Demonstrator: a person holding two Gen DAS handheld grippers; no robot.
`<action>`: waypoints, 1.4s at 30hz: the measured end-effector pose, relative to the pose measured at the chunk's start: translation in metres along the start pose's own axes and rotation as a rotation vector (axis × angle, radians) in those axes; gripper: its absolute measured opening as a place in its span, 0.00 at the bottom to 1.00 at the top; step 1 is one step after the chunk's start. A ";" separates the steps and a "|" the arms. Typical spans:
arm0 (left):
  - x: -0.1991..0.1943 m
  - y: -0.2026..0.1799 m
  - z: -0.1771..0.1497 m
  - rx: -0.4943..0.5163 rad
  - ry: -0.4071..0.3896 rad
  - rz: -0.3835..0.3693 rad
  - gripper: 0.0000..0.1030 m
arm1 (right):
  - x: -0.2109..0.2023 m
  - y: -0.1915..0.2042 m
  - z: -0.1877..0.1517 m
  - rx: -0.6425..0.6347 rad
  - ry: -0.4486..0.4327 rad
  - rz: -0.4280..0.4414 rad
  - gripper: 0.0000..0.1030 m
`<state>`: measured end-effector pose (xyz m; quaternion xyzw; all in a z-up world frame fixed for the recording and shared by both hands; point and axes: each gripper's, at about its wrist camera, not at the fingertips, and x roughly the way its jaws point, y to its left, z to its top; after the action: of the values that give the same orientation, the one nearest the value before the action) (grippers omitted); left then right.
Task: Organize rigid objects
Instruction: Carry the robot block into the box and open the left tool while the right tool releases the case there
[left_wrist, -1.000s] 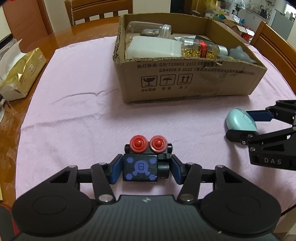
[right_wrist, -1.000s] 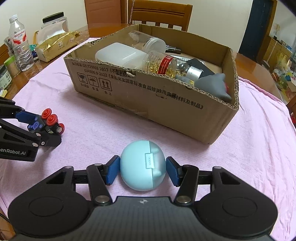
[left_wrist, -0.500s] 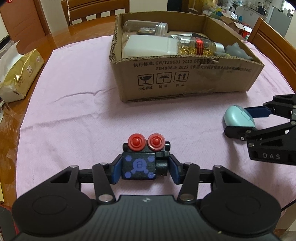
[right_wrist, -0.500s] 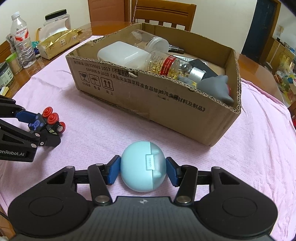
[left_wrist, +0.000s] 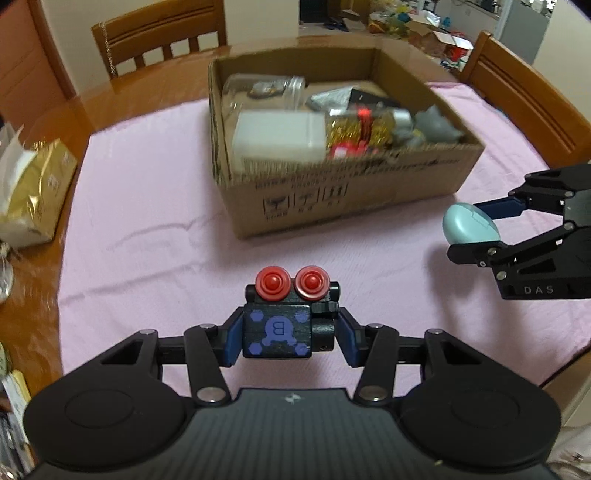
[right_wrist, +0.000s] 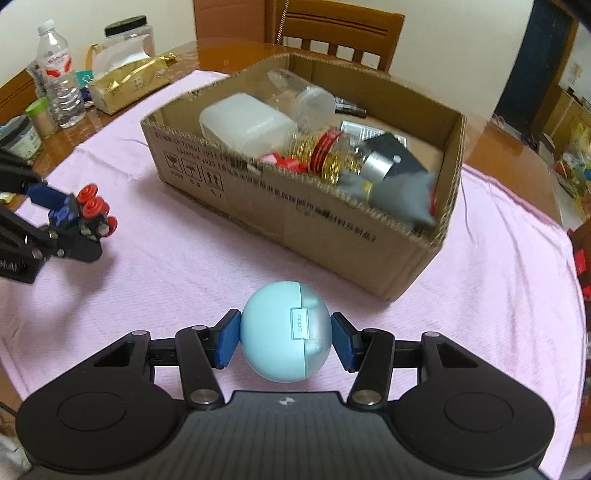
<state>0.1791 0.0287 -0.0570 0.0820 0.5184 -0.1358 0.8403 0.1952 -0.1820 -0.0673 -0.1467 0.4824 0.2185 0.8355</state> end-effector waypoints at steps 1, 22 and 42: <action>-0.005 0.001 0.004 0.006 -0.003 -0.009 0.48 | -0.005 -0.001 0.002 -0.005 -0.002 0.007 0.56; 0.037 -0.019 0.178 0.082 -0.174 -0.057 0.48 | -0.049 -0.055 0.077 -0.042 -0.132 -0.027 0.56; 0.010 0.014 0.160 -0.056 -0.305 0.085 0.97 | -0.001 -0.100 0.128 0.031 -0.125 -0.051 0.56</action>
<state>0.3237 -0.0044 0.0062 0.0590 0.3845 -0.0964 0.9162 0.3407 -0.2101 0.0000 -0.1319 0.4288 0.1985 0.8714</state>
